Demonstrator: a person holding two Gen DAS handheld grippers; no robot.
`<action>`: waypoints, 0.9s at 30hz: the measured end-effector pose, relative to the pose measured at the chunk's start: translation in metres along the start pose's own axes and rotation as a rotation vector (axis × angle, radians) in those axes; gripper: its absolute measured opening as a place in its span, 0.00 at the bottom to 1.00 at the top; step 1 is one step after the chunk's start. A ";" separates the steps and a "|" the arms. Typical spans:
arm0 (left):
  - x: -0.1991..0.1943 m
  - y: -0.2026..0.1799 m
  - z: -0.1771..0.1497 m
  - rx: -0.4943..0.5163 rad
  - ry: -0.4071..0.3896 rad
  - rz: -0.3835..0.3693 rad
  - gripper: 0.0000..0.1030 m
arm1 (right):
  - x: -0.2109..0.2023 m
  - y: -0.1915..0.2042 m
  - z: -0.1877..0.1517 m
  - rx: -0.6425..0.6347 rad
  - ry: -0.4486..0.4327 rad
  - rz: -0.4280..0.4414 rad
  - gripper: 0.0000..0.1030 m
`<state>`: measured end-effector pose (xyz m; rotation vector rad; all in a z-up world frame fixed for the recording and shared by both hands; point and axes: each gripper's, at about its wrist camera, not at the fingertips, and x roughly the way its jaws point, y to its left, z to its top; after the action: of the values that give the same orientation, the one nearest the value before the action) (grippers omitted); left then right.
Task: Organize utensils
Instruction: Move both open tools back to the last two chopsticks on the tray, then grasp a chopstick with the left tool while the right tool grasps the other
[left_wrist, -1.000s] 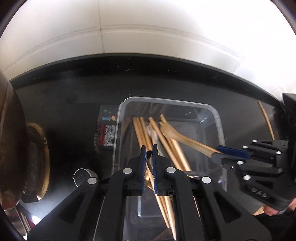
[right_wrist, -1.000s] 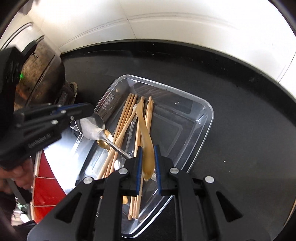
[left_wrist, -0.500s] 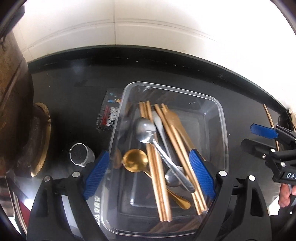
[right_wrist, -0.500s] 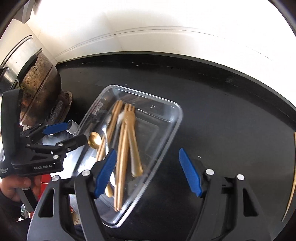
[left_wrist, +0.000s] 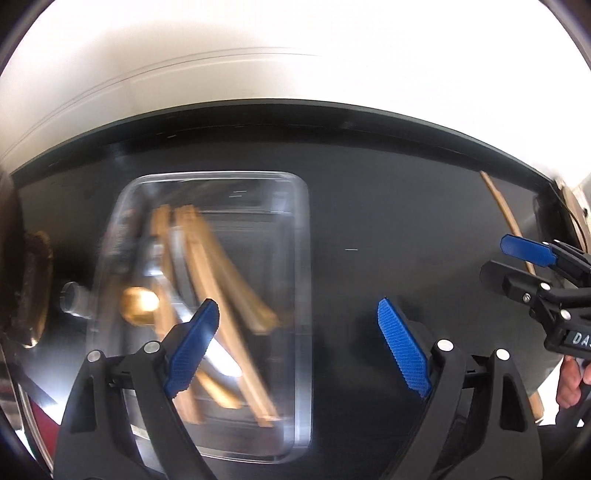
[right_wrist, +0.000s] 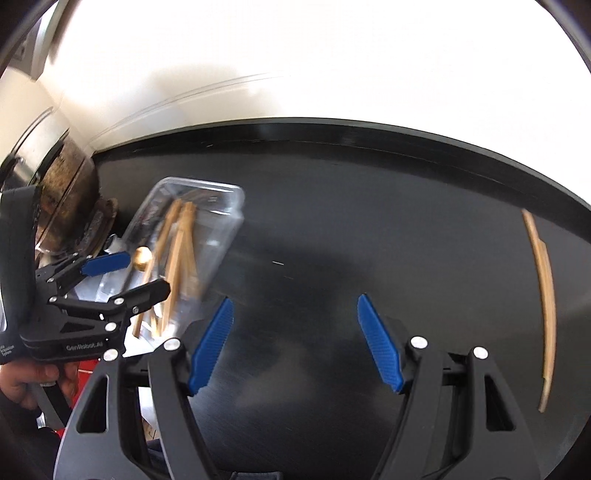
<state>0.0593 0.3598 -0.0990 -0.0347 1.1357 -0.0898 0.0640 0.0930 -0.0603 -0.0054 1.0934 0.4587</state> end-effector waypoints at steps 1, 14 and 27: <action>0.001 -0.011 0.001 0.010 0.001 -0.004 0.83 | -0.005 -0.013 -0.005 0.008 -0.003 -0.012 0.66; 0.044 -0.214 0.009 0.154 0.036 -0.064 0.85 | -0.050 -0.231 -0.107 0.086 0.035 -0.317 0.66; 0.101 -0.330 0.026 0.196 0.093 -0.056 0.85 | -0.037 -0.310 -0.151 0.053 0.075 -0.320 0.67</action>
<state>0.1078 0.0213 -0.1553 0.1127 1.2142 -0.2542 0.0332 -0.2355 -0.1676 -0.1502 1.1539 0.1428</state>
